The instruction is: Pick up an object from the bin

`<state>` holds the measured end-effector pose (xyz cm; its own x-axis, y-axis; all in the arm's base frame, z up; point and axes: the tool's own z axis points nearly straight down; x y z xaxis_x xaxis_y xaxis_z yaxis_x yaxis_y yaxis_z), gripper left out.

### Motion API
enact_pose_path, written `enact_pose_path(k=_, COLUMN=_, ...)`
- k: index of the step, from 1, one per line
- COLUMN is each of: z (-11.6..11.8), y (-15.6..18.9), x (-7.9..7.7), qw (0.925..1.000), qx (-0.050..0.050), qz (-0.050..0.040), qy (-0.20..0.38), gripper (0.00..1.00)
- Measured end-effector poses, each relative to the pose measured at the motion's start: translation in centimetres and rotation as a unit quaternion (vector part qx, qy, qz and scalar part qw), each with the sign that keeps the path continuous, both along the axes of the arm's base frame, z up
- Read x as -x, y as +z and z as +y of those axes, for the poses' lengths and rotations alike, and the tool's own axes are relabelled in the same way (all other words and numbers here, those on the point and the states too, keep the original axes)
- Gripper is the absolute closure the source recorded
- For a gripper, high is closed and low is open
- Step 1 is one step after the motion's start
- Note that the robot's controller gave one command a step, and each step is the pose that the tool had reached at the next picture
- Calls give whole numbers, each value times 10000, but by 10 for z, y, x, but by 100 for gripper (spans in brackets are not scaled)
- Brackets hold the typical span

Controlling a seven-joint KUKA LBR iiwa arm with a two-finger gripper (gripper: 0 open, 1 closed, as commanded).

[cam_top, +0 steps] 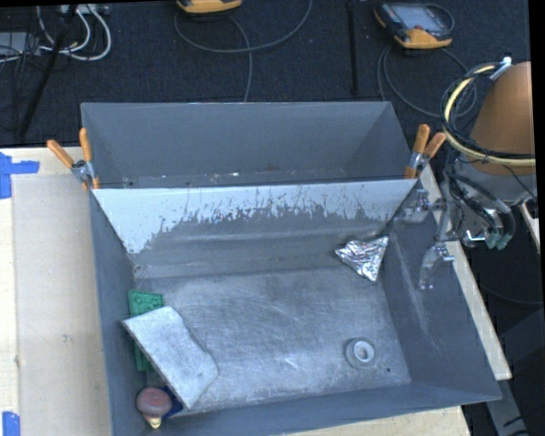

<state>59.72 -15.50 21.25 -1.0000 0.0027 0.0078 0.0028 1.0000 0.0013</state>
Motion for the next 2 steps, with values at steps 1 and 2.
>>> enact_pose_path(k=1, z=33, y=-56, x=-20, qw=9983, qx=-7, qz=-15, qy=-586, gripper=0)
enact_pose_path(k=2, z=13, y=-134, x=-20, qw=10000, qx=5, qz=-51, qy=-10, gripper=0)
